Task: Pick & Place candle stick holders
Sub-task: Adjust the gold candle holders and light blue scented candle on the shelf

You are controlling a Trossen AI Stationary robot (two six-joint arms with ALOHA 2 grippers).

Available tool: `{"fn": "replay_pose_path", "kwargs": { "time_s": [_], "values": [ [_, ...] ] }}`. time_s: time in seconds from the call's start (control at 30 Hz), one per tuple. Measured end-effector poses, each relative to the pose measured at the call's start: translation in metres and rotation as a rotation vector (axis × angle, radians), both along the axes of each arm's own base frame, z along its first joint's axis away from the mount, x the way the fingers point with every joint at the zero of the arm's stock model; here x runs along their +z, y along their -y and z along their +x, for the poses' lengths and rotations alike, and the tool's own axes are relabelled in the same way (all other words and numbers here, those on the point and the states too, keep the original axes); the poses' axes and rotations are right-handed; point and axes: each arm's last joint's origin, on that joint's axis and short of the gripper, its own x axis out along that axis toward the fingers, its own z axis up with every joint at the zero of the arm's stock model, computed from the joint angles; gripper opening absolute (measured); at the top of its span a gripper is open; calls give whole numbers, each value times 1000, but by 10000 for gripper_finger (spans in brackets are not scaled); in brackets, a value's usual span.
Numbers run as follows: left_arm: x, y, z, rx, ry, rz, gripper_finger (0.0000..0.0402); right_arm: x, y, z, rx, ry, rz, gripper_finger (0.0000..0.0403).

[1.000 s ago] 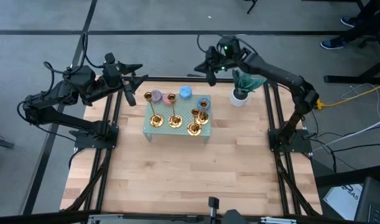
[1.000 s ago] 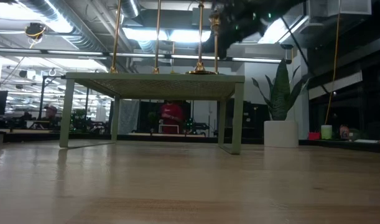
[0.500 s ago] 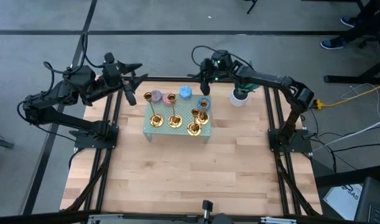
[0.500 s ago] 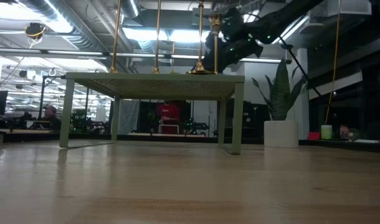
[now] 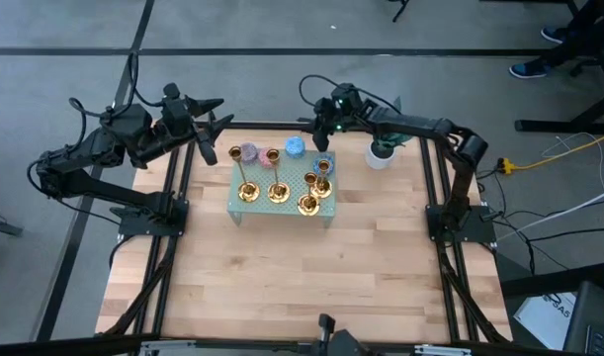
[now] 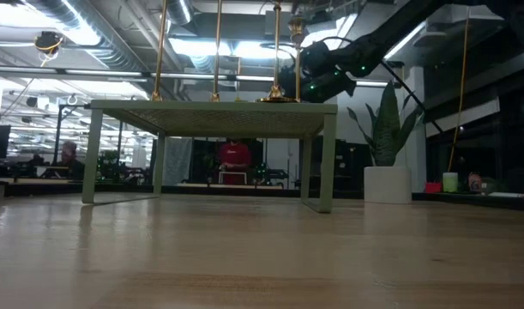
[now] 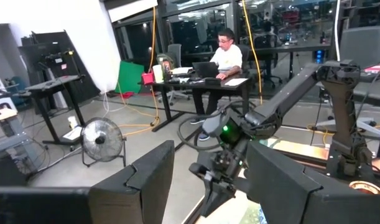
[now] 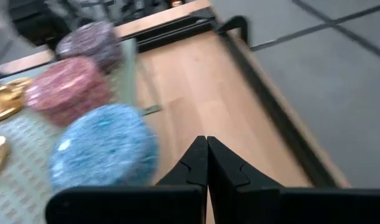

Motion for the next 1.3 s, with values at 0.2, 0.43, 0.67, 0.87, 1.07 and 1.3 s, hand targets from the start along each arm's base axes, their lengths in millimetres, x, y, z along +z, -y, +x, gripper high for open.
{"fn": "replay_pose_path", "kwargs": {
  "time_s": [0.2, 0.43, 0.67, 0.87, 1.07, 1.3],
  "values": [
    [0, 0, 0, 0, 2, -3, 200, -4, -7, 5, 99, 12, -9, 1],
    [0, 0, 0, 0, 2, -3, 200, -3, -11, 8, 164, 28, -35, 0],
    [0, 0, 0, -1, 2, -3, 200, -3, -20, 11, 288, 55, -42, 0],
    [0, 0, 0, -1, 2, -3, 200, -3, -22, 11, 352, 78, -31, 0],
    [0, 0, 0, -1, 2, -3, 200, -3, -24, 10, 403, 91, 1, 0],
    [0, 0, 0, -2, 2, -3, 200, -1, -24, 8, 426, 107, 43, 0]
  ]
}}
